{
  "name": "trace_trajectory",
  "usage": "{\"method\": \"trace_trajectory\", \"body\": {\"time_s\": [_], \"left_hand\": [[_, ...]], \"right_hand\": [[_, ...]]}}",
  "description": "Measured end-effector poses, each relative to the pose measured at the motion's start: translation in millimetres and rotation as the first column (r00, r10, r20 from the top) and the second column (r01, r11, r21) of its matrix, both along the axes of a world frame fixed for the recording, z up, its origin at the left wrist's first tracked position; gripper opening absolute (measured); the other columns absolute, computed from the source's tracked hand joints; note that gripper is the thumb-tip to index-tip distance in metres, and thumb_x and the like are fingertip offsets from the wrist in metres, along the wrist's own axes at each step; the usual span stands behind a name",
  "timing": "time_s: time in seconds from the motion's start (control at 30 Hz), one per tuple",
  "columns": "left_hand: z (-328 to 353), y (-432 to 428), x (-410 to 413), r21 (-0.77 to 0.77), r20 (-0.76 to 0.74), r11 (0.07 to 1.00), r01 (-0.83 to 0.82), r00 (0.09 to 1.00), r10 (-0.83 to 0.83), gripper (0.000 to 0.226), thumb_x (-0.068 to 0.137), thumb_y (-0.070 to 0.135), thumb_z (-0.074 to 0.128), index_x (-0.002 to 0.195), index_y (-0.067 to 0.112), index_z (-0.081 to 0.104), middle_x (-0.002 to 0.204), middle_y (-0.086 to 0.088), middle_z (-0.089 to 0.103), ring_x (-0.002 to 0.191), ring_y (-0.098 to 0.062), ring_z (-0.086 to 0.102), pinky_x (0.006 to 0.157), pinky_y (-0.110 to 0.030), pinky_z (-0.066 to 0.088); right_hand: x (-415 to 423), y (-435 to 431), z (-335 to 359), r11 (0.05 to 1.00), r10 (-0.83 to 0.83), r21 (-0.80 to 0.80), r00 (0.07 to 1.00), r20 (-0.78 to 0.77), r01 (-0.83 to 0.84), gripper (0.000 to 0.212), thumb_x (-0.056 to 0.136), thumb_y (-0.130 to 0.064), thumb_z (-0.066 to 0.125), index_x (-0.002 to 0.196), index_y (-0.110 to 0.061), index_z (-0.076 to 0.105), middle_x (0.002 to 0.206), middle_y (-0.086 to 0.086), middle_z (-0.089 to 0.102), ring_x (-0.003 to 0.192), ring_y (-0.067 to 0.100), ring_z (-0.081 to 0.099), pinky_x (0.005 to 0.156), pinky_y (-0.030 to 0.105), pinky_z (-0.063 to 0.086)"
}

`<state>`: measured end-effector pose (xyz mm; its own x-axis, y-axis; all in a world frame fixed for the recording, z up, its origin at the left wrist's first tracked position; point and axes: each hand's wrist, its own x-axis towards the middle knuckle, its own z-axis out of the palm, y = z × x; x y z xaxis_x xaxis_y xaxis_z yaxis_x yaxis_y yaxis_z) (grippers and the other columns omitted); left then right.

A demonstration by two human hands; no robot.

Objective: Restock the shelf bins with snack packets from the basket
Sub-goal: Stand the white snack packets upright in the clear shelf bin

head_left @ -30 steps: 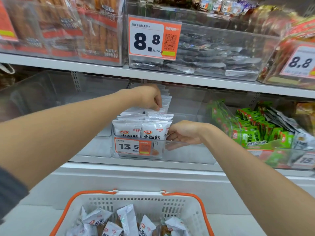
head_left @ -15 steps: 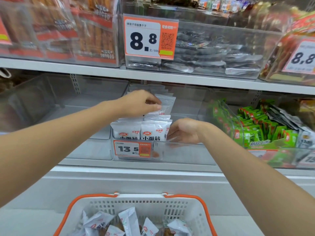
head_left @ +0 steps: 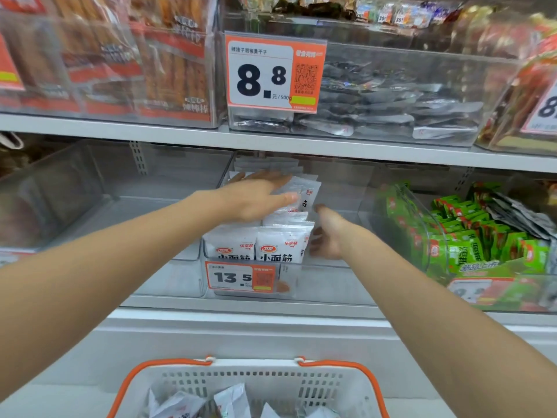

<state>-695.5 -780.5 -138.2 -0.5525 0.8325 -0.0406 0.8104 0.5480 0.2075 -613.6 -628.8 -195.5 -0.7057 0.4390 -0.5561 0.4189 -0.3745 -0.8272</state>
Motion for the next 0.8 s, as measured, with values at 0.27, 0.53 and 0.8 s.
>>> {"method": "trace_trajectory", "body": {"time_s": [0.27,0.53,0.8], "left_hand": [[-19,24,-29,-0.069,-0.029,0.993,-0.096,0.995,0.094,0.066,0.099,0.060,0.015,0.155,0.030,-0.001,0.163,0.006,-0.007,0.150,-0.012,-0.007,0.121,-0.043,-0.003],[-23,24,-34,-0.107,-0.019,0.990,-0.090,0.996,0.089,0.071,0.096,0.065,0.013,0.155,0.029,-0.003,0.162,0.011,-0.012,0.148,-0.009,-0.013,0.121,-0.042,-0.004],[-17,21,-27,-0.079,0.004,0.991,-0.106,0.994,0.107,0.070,0.097,0.065,0.017,0.156,0.030,0.004,0.163,0.008,-0.003,0.149,-0.009,-0.008,0.122,-0.040,-0.001]], "right_hand": [[-48,9,-10,0.998,-0.049,-0.045,0.987,-0.151,0.042,0.060,0.101,-0.057,0.023,0.093,-0.014,0.064,0.076,0.008,0.070,0.062,0.023,0.067,0.062,0.032,0.054],[-61,9,-22,0.995,0.085,-0.039,0.982,-0.169,-0.093,0.058,0.097,-0.064,0.032,0.098,-0.017,0.066,0.079,0.010,0.072,0.067,0.025,0.069,0.058,0.029,0.052],[-49,7,11,0.995,0.087,0.072,0.958,-0.273,-0.069,0.051,0.103,-0.046,0.029,0.076,-0.015,0.060,0.055,0.008,0.065,0.046,0.020,0.062,0.042,0.018,0.046]]}}
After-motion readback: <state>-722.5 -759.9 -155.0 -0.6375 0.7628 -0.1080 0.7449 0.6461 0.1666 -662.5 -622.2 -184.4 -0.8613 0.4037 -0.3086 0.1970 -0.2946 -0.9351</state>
